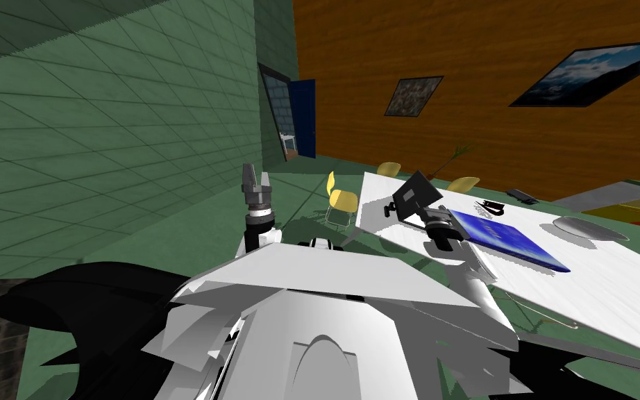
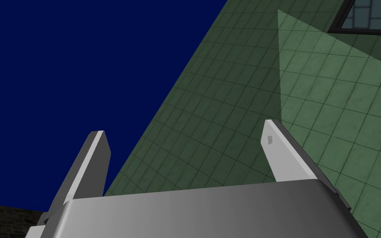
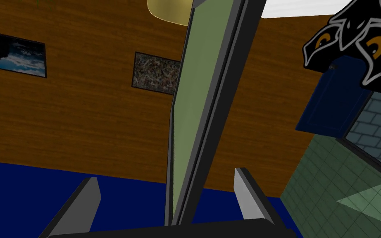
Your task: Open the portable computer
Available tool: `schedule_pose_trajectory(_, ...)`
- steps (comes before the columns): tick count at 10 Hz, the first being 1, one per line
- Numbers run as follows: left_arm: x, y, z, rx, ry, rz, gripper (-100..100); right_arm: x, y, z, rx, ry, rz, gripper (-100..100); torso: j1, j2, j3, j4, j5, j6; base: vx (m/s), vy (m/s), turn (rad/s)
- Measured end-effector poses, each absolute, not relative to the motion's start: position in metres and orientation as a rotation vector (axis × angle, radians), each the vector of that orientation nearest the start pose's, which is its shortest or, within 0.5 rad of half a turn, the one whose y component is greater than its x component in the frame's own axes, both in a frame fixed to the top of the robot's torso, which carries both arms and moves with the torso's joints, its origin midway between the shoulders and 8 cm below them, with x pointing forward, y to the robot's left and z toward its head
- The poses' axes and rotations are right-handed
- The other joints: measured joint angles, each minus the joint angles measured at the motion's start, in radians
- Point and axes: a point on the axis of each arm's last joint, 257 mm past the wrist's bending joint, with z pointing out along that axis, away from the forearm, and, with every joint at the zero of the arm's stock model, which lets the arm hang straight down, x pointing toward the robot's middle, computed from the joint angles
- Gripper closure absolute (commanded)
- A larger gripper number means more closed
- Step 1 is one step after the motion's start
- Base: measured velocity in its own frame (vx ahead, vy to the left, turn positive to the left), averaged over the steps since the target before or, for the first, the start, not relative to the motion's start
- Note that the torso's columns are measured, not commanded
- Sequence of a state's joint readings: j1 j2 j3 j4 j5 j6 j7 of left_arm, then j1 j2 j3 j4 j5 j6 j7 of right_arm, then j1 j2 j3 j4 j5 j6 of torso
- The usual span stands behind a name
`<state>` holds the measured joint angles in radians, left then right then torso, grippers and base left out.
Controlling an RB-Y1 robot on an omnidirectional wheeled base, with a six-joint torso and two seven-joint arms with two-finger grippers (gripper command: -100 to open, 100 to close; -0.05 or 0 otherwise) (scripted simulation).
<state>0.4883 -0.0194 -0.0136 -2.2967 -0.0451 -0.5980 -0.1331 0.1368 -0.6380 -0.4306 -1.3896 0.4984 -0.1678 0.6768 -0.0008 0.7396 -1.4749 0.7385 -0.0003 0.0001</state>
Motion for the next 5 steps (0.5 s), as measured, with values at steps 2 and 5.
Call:
schedule_pose_trajectory(2, 0.3245, 0.2654, 0.0528, -0.498, 0.562, -1.192, 0, 0.4494, -0.6211, -0.1492, 0.085, 1.53, -0.466, 100, 0.001, -0.002, -0.001, -0.001, 0.0, 0.0, -0.02, -0.026, 0.015)
schedule_pose_trajectory(5, 0.3245, 0.2654, 0.0527, -0.498, 0.562, -1.192, 0, 0.4569, -0.6202, -0.1535, 0.191, 1.513, -0.37, 100, -0.001, -0.001, 0.0, 0.0, 0.0, 0.001, -0.059, -0.082, 0.012)
